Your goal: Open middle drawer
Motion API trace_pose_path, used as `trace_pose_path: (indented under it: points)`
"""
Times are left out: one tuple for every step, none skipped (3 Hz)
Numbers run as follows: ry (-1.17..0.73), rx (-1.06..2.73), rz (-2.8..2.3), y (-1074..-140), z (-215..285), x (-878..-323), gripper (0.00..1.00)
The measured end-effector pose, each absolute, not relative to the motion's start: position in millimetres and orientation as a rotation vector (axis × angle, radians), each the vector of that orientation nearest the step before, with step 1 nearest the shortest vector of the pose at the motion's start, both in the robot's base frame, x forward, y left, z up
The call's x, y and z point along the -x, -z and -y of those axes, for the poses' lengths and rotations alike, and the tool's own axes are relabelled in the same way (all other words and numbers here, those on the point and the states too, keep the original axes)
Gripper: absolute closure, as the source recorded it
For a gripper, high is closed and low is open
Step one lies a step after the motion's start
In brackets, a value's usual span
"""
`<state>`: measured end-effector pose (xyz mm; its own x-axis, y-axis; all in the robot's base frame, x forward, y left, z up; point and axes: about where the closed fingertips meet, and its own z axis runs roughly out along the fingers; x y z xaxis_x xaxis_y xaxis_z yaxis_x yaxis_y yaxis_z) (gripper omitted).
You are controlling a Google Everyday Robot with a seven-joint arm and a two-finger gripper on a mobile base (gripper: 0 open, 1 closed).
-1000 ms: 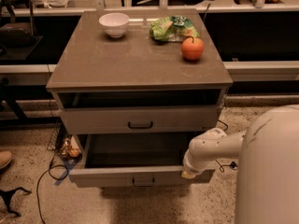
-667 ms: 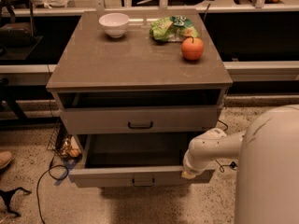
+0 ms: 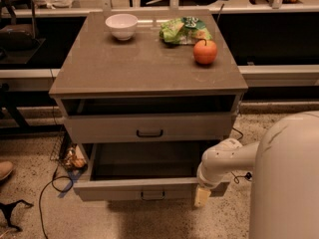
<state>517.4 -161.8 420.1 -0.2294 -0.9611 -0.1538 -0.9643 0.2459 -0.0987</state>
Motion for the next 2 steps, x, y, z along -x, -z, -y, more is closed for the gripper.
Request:
trace_pose_path:
  points:
    - [-0.007,1.829,-2.332,-421.4,160.9,-516.5,0.00]
    - [0.033,1.818,-2.306,-441.0,148.3,-517.1,0.18]
